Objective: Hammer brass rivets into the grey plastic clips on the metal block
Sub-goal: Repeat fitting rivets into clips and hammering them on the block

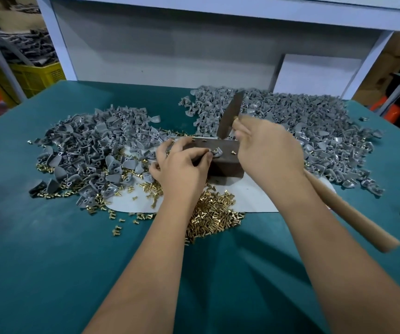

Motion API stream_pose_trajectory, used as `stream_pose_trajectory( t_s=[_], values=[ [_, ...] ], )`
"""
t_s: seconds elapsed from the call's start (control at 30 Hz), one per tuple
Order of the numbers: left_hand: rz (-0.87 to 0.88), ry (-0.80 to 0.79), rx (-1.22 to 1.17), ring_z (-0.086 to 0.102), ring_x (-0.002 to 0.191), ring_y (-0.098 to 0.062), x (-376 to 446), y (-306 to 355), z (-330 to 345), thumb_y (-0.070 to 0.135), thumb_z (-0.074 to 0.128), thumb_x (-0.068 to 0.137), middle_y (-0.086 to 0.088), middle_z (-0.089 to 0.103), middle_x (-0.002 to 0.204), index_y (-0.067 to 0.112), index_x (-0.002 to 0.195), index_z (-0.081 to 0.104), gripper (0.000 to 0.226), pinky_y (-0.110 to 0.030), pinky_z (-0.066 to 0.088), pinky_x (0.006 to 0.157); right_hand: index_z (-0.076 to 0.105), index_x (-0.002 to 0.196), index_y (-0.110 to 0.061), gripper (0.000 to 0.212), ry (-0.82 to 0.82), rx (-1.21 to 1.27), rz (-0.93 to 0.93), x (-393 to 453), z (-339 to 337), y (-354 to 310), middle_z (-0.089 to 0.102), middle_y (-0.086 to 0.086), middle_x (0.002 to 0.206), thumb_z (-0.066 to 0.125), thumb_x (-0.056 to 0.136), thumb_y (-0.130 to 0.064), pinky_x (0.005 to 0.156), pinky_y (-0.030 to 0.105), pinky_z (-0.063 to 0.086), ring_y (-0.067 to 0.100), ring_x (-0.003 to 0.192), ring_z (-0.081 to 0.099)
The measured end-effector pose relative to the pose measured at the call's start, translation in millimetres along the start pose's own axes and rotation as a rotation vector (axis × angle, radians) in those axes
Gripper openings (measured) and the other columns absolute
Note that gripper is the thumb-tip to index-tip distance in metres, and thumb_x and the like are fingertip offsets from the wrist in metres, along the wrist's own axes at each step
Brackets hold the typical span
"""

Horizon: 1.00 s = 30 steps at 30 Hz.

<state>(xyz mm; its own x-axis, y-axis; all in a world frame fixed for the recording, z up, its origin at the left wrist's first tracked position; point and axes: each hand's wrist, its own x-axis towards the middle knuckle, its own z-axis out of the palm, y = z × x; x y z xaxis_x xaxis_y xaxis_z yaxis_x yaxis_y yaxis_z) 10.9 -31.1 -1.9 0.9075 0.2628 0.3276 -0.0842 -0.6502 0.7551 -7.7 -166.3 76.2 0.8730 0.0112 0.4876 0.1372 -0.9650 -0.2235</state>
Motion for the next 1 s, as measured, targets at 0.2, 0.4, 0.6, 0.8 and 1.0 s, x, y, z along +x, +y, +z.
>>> stream_pose_trajectory(
  t_s=[0.2,0.4,0.6,0.8,1.0],
  values=[
    [-0.006,-0.028,0.009,0.02,0.137,-0.013,1.9,0.7,1.7,0.046,0.062,0.091,0.026,0.052,0.135,0.042,0.092,0.074,0.012,-0.043,0.011,0.105,0.052,0.088,-0.014,0.027,0.018,0.075,0.253,10.5,6.1,22.8,0.056,0.006,0.078,0.037,0.102,-0.031,0.059,0.034,0.032,0.031,0.072,0.049],
    [-0.031,-0.082,-0.105,0.015,0.14,-0.009,4.1,1.3,-2.4,0.037,0.063,0.092,0.024,0.05,0.138,0.04,0.082,0.069,0.012,-0.045,0.007,0.114,0.054,0.103,-0.011,0.022,-0.135,0.095,0.514,14.4,28.5,57.0,0.057,0.008,0.085,0.043,0.1,-0.03,0.062,0.033,0.032,0.031,0.08,0.049],
    [-0.045,-0.095,-0.17,0.014,0.139,-0.007,3.5,4.1,-6.7,0.034,0.063,0.093,0.026,0.05,0.137,0.043,0.072,0.064,0.023,-0.041,0.006,0.114,0.056,0.1,-0.012,0.025,-0.2,0.074,0.532,4.6,49.6,59.4,0.059,0.009,0.089,0.044,0.098,-0.034,0.068,0.032,0.035,0.03,0.081,0.049],
    [-0.048,-0.098,-0.171,0.015,0.139,-0.009,2.1,4.3,-7.4,0.034,0.064,0.093,0.027,0.051,0.134,0.041,0.078,0.067,0.017,-0.035,0.005,0.11,0.068,0.1,-0.014,0.026,0.076,-0.019,0.29,-4.9,45.4,45.6,0.057,0.007,0.1,0.047,0.097,-0.028,0.074,0.034,0.042,0.026,0.1,0.048],
    [-0.022,-0.064,-0.167,0.017,0.137,-0.007,1.7,5.2,-8.4,0.033,0.064,0.092,0.025,0.053,0.134,0.044,0.078,0.064,0.017,-0.022,0.005,0.093,0.069,0.104,-0.026,0.021,-0.126,0.55,0.011,-6.3,45.8,1.6,0.064,-0.01,0.096,0.062,0.087,-0.034,0.081,0.032,0.05,0.01,0.091,0.058]
  ],
)
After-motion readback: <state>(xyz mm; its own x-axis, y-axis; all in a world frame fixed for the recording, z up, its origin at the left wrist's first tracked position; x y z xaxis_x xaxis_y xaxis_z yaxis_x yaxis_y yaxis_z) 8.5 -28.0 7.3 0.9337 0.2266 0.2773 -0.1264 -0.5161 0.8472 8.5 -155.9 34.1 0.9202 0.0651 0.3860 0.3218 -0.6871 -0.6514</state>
